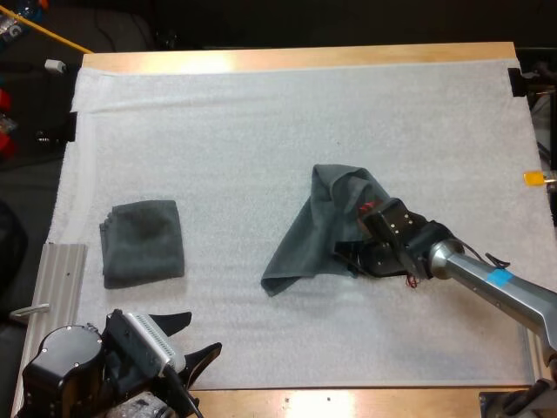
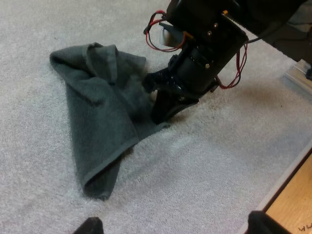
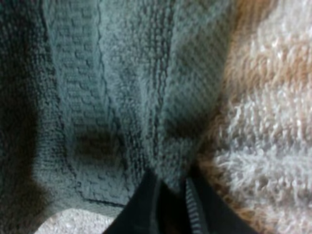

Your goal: Pick towel from pile, fold and stack

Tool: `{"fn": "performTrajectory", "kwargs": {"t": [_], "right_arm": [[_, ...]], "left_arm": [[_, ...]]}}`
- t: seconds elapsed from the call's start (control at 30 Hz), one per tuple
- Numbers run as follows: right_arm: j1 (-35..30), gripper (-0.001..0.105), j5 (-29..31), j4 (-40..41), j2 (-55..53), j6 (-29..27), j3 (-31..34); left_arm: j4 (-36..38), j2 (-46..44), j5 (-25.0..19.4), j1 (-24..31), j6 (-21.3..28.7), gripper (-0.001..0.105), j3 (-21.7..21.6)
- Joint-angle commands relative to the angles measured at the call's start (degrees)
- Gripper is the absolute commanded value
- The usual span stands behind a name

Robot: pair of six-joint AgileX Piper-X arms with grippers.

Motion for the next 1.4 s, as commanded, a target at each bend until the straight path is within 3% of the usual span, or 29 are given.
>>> {"fn": "performTrajectory", "kwargs": {"t": [0.0,0.4,0.63,0.93,1.13,1.27,1.37], "right_arm": [[0.0,0.000,-1.2,0.2,-0.8,-0.4,0.2],[0.0,0.000,1.4,11.1,-17.5,-7.8,0.2],[0.0,0.000,4.2,27.4,-25.2,-13.5,0.2],[0.0,0.000,15.5,44.6,-27.0,-19.9,0.2],[0.0,0.000,18.0,45.3,-27.0,-20.1,0.2],[0.0,0.000,18.0,45.3,-27.0,-20.1,0.2],[0.0,0.000,18.2,44.9,-27.0,-19.9,0.2]], "left_arm": [[0.2,0.2,0.0,-0.2,-0.5,0.058,-0.1],[0.2,0.2,0.0,-0.2,-0.5,0.058,-0.1],[0.2,0.2,0.0,-0.2,-0.5,0.058,-0.1],[0.2,0.2,0.0,-0.2,-0.3,0.058,-0.1],[-5.5,0.2,0.0,-0.2,0.3,0.058,-0.1],[-10.2,0.8,0.0,-0.2,-2.0,0.058,0.1],[-10.4,3.6,4.1,-0.2,-3.9,0.058,2.0]]}}
